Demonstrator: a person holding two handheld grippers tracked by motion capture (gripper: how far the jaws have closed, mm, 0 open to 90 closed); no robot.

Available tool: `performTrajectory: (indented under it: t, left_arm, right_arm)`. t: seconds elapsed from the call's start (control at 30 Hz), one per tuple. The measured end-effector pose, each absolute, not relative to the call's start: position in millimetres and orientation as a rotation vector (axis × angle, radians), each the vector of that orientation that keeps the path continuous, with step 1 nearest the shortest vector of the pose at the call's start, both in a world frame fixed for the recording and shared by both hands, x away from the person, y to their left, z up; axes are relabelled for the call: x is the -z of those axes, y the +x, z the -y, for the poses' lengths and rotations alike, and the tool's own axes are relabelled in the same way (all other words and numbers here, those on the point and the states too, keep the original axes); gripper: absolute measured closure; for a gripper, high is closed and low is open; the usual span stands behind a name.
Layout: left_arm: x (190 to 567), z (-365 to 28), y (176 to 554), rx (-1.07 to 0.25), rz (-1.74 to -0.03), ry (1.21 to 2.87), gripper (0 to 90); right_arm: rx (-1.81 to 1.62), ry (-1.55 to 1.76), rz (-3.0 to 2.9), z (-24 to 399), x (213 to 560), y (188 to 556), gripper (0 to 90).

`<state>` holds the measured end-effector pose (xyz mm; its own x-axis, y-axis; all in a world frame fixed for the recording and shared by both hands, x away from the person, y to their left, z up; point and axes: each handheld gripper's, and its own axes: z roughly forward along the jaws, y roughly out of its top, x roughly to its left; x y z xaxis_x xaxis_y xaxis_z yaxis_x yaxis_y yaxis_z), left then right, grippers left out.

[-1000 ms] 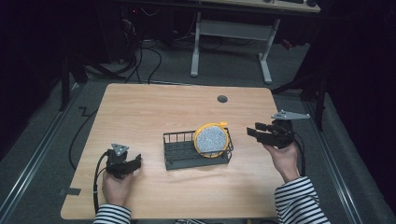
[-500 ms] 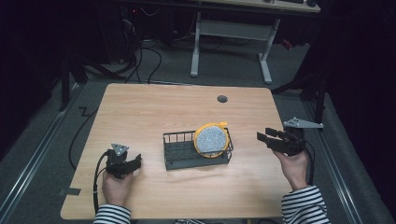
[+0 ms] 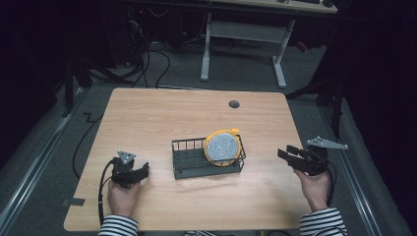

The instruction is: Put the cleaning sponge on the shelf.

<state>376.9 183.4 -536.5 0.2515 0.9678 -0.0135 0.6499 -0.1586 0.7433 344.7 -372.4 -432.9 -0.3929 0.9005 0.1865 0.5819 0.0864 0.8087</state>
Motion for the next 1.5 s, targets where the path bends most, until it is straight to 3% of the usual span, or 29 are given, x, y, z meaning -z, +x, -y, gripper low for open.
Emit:
performTrajectory:
  t: [0.8,1.13,1.5]
  left_arm:
    - [536.4,-183.8,376.8,-0.633,-1.469,1.887,31.3]
    - [536.3,-183.4,376.4,-0.634,-1.464,1.898,31.0]
    - [536.4,-183.4,375.8,-0.635,-1.468,1.890,31.1]
  right_arm:
    - [-1.018,1.579,-1.965,375.1,507.5,342.9,42.9]
    - [-0.877,1.574,-1.985,367.5,527.2,345.2,34.7]
    - [-0.834,1.534,-1.980,364.5,529.7,346.4,33.7]
